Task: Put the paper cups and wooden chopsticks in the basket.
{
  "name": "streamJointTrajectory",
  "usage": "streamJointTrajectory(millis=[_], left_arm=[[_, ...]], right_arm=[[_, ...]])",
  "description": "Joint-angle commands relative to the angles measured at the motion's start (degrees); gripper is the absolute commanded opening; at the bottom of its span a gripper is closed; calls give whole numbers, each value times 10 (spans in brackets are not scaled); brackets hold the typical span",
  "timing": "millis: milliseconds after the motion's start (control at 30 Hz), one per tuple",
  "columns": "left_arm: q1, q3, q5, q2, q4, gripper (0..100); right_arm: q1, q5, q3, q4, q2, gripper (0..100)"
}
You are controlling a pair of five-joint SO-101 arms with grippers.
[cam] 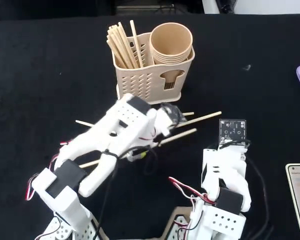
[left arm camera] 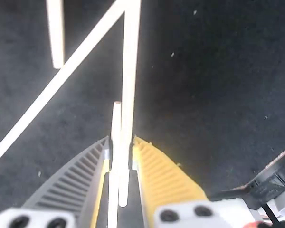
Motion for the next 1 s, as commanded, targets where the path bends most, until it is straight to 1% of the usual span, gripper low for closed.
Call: streamJointTrajectory(millis=[0,133,200,267,367,400,467,633,833,967], left_arm=[[-24,-36,-3,-85,16,30],[-46,-7,-2,-171,14,30],[-50,13,13,-220,13,30],[-51,20,32,-273,11,30],[-47,19,48,-355,2,30],[-48,20,57,-382,-15,30],[-51,20,84,-427,-49,30],[-48,20,152,-505,-157,30],[-52,20,167,-531,-298,30],[-52,20,220,-534,-396,30]], right_arm=[[20,-15,-12,-19,-7,124],[98,-71,-15,-47,-7,124],[130,-107,-15,-59,-7,123],[140,-131,-13,-62,-7,115],[139,-124,-11,-63,-7,30],[133,-113,-11,-63,-7,12],[112,-95,-8,-62,-7,13],[85,-79,8,-72,-7,15],[47,-48,55,-134,-5,12],[33,-47,55,-124,-6,12]])
